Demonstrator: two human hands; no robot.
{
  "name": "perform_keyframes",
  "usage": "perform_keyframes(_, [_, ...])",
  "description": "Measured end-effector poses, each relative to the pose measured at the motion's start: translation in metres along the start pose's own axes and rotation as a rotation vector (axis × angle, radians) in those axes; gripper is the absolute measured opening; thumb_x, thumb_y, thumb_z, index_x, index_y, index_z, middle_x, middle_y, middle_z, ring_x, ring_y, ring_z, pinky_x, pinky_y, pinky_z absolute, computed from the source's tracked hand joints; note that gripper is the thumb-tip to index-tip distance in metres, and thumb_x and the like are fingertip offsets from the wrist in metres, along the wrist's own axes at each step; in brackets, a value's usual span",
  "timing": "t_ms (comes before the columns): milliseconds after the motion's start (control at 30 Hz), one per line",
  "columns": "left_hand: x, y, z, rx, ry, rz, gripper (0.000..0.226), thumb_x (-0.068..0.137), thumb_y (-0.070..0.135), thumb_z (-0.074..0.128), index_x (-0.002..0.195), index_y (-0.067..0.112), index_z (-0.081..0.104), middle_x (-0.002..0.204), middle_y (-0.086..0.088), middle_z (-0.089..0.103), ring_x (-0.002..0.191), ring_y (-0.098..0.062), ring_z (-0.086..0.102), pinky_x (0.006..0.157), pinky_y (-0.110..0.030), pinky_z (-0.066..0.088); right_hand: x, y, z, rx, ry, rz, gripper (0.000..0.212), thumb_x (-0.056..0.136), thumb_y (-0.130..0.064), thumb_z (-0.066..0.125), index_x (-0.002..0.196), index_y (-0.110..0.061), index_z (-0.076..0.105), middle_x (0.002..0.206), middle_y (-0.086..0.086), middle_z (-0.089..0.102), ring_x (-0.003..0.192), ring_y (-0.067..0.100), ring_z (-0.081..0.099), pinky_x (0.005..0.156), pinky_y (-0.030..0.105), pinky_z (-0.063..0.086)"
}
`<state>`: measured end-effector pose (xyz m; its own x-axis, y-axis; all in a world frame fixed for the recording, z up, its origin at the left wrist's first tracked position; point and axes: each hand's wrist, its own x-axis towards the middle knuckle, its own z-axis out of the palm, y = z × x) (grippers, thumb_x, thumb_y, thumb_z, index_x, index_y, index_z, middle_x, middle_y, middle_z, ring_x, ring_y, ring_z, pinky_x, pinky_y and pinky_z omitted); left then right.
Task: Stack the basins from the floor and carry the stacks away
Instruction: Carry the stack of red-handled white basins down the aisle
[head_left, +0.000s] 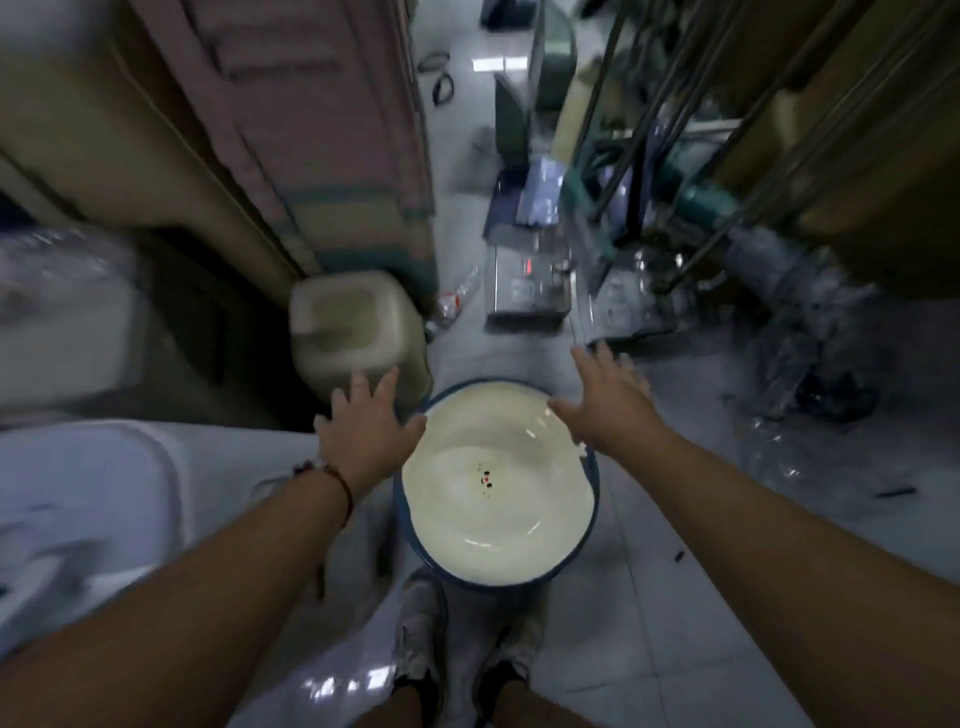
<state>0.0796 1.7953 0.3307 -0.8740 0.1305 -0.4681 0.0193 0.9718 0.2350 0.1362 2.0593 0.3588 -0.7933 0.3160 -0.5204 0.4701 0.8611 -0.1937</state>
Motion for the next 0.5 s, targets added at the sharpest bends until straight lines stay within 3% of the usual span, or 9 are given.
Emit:
perform_keyframes(100, [-0.044,0.027,-0.137,0.063,0.103,0.057,0.079,0.088,0.064,0.050,0.154,0.034,0.019,0.162,-0.010,0.017,0.141,-0.039,0.028,0.108,-0.059,0.032,-0.060,-0.058,-0.119,-0.009,0.087,-0.115,0.080,0.091,-0.056,0.053,0.156,-0.030,0.015,0.165,0.004,0.006,0.150,0.035,0.007,0.120,0.052,0.012])
perform_keyframes(267, [-0.139,0.042,-0.311,0.150,0.357,0.117,0.084,0.088,0.069,0.046,0.156,0.033,0.013,0.164,-0.012,0.013,0.143,-0.038,0.025,0.110,-0.054,0.030,-0.156,-0.139,-0.273,-0.018,0.218,-0.314,0.080,0.091,-0.061,0.049,0.156,-0.028,0.017,0.165,0.004,0.009,0.149,0.035,0.009,0.119,0.053,0.014])
perform_keyframes(400, [-0.211,0.032,-0.415,0.109,0.533,0.108,0.085,0.089,0.069,0.045,0.158,0.033,0.009,0.164,-0.012,0.009,0.147,-0.039,0.018,0.113,-0.055,0.026,-0.219,-0.194,-0.355,-0.022,0.361,-0.542,0.076,0.092,-0.063,0.046,0.155,-0.028,0.020,0.162,0.006,0.019,0.147,0.034,0.016,0.117,0.053,0.018])
perform_keyframes(500, [-0.272,0.008,-0.460,0.112,0.688,0.062,0.095,0.077,0.082,0.032,0.156,0.034,0.012,0.165,-0.010,0.008,0.148,-0.037,0.018,0.114,-0.057,0.028,-0.273,-0.225,-0.393,-0.019,0.417,-0.717,0.074,0.095,-0.061,0.043,0.157,-0.030,0.017,0.165,0.003,0.013,0.150,0.029,0.010,0.119,0.052,0.014])
